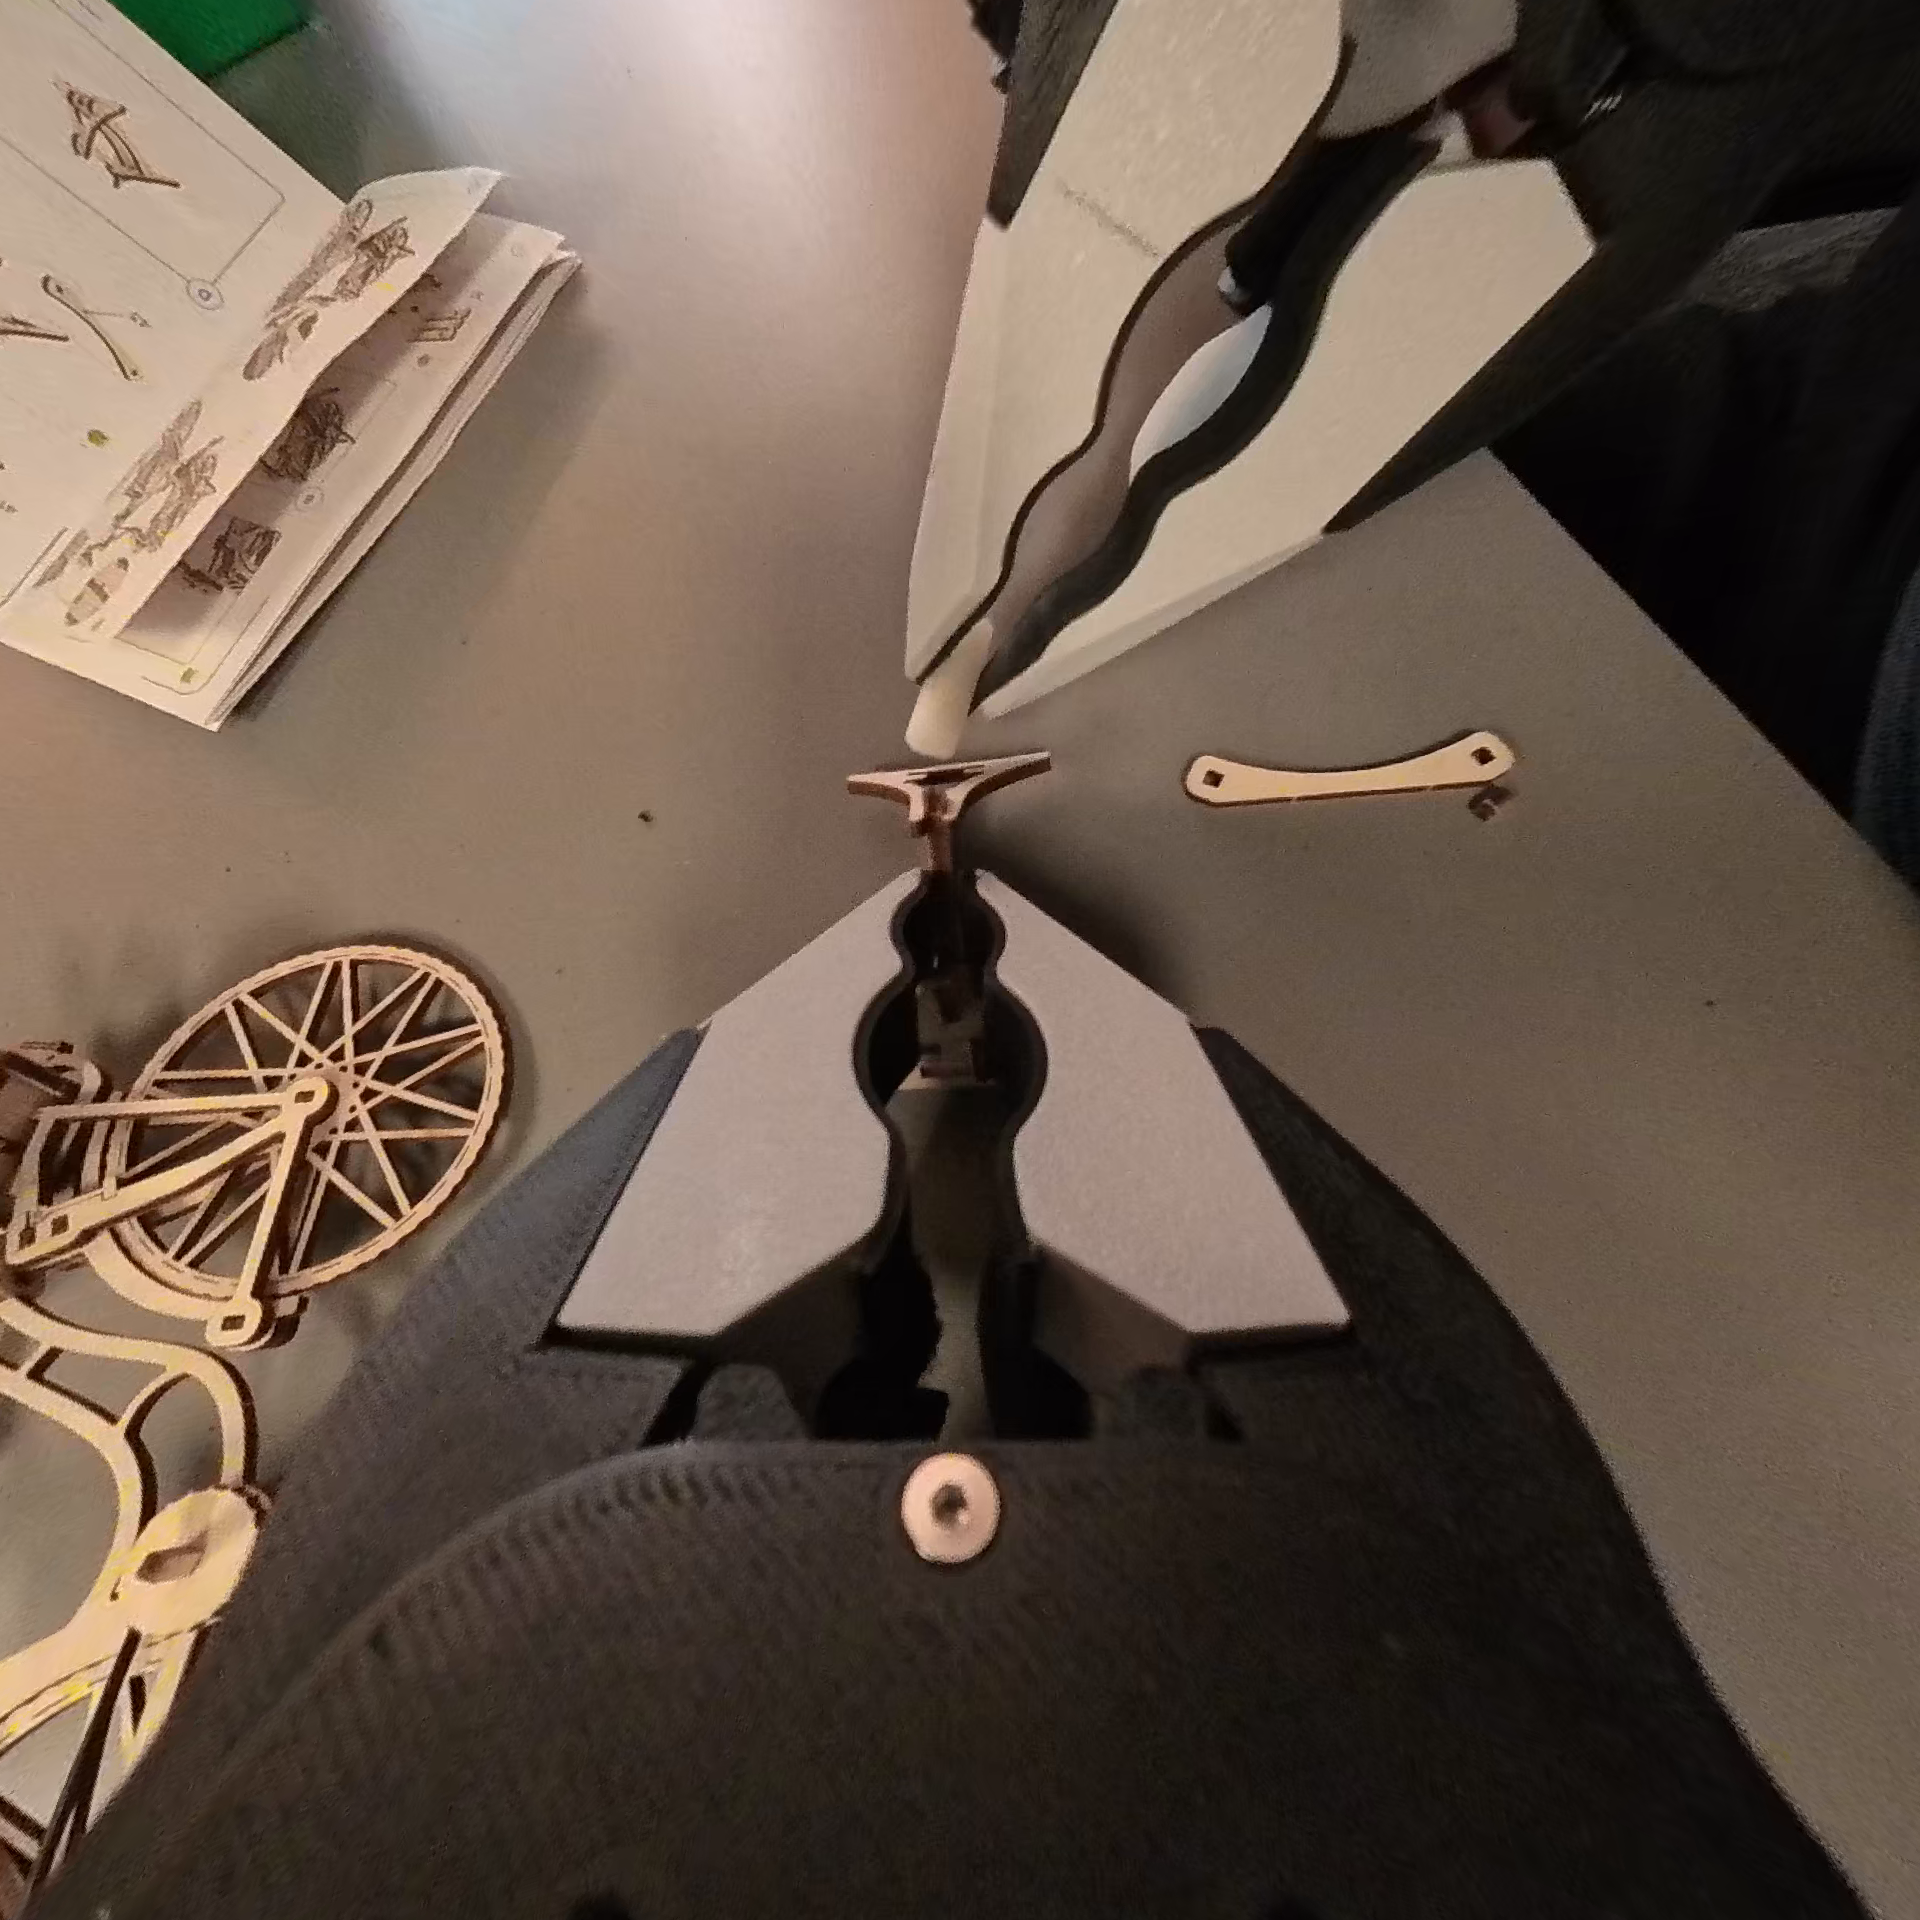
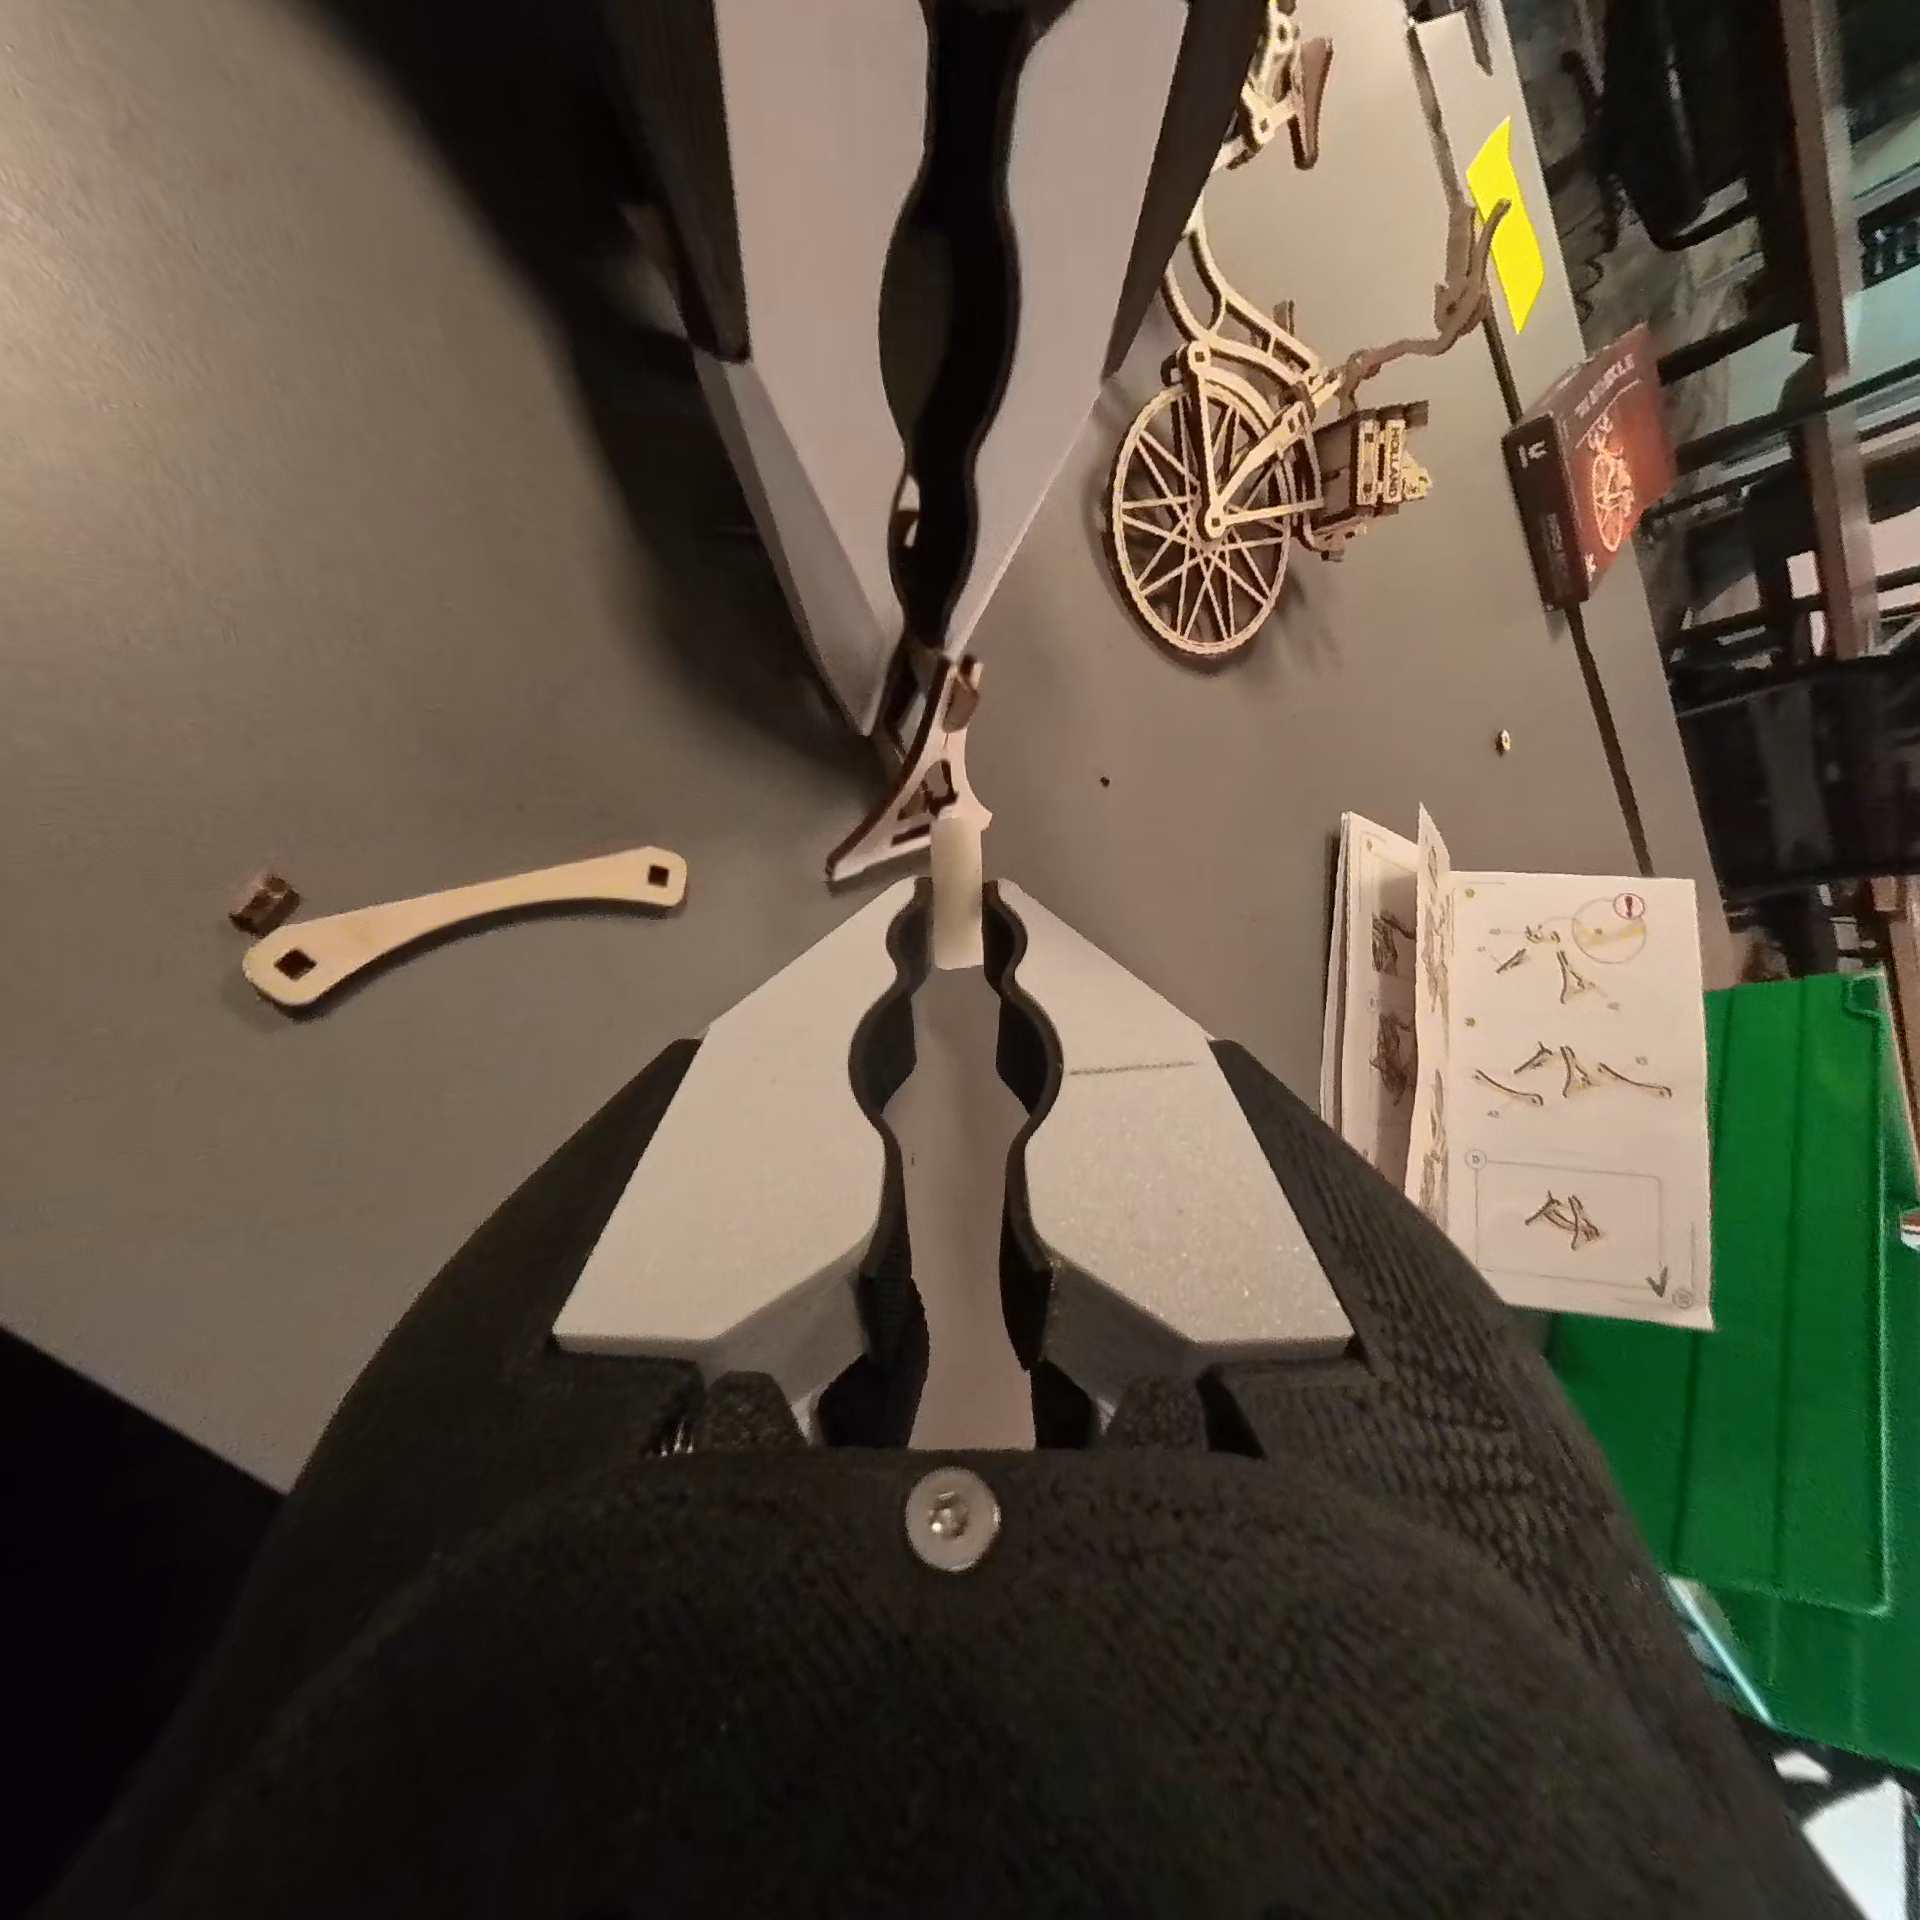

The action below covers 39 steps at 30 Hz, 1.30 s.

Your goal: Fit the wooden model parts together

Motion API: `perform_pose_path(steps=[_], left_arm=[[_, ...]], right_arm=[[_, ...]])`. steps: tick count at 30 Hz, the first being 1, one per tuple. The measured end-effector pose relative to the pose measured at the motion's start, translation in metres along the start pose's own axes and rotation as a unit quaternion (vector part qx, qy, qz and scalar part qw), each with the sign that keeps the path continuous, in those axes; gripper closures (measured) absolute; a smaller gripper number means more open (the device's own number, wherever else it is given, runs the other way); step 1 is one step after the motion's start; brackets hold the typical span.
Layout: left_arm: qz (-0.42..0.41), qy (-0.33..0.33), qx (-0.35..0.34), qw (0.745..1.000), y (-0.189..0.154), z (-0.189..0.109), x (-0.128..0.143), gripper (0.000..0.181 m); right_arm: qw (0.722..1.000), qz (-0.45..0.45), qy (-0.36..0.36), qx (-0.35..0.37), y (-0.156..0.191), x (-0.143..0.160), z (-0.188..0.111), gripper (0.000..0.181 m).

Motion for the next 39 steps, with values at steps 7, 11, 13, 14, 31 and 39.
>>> perform_pose_path(steps=[7, 11, 13, 14, 31, 39], left_arm=[[0.002, 0.001, -0.003, 1.0, -0.0003, -0.0002, 0.0002, 0.178], [0.003, 0.001, -0.003, 1.0, -0.0004, -0.0002, 0.0003, 0.178], [0.002, 0.001, -0.002, 1.0, -0.0004, -0.0002, 0.0002, 0.178], [0.002, 0.001, -0.003, 1.0, -0.0004, -0.0002, 0.0002, 0.178], [0.001, 0.001, -0.003, 1.0, -0.0004, 0.0002, -0.0001, 0.178], [0.002, 0.001, -0.004, 1.0, -0.0006, 0.0003, -0.0005, 0.178]], right_arm=[[1.0, -0.021, 0.01, -0.004, 0.0023, 0.0, 0.0032, 0.174], [0.999, -0.031, 0.01, -0.004, 0.0042, -0.0018, 0.0021, 0.174], [0.999, -0.034, 0.01, -0.003, 0.0046, -0.002, 0.0019, 0.174], [0.999, -0.036, 0.012, -0.002, 0.0043, -0.0014, 0.0023, 0.174], [0.99, -0.132, 0.023, 0.037, 0.0054, -0.002, 0.0019, 0.174], [0.971, -0.232, 0.025, 0.062, 0.0053, -0.0045, 0.0, 0.174]])
Point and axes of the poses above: each gripper's, where its closed fingertips meet, z out along the fingers, x out of its underside, y = z × x across the jaws, the point moved 2 cm from there along -z, back along the fingers, and after that the axes turned 15 degrees about z, right-handed, at the moved point
